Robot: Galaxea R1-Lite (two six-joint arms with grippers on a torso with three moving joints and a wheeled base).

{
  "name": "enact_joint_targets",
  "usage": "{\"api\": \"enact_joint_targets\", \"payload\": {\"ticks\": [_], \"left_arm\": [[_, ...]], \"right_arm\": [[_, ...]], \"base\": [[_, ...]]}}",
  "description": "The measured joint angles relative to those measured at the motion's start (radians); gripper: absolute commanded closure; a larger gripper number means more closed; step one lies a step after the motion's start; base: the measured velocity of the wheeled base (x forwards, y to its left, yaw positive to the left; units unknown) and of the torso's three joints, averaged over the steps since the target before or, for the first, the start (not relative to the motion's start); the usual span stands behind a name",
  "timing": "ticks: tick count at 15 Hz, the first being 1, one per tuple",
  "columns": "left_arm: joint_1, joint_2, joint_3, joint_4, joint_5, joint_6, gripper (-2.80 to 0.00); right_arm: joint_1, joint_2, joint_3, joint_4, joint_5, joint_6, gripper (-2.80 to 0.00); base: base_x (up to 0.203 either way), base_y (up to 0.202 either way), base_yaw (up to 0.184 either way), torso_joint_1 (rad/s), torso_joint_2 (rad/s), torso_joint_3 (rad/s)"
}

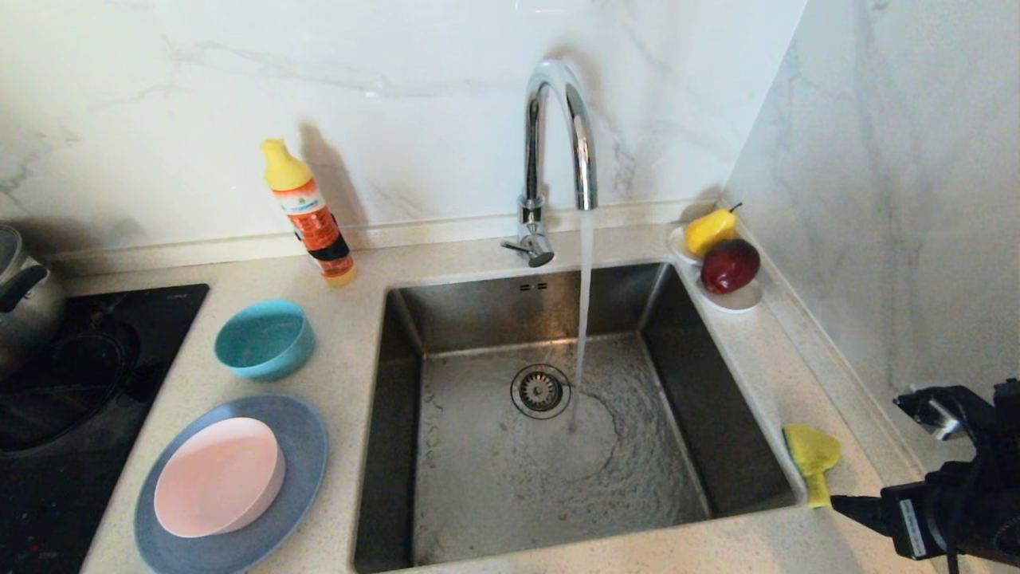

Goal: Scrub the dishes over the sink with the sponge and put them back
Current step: Pick up a bowl and the sponge

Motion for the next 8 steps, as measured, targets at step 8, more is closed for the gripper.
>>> {"api": "enact_joint_targets", "payload": {"ticks": [8], "left_arm": [[0.0,0.0,0.0,0.0,0.0,0.0,0.0]], "right_arm": [[-0.01,0.167,-0.033,-0.126,-0.036,0.072,-2.8]], "base": [[0.0,0.0,0.0,0.0,0.0,0.0]]}}
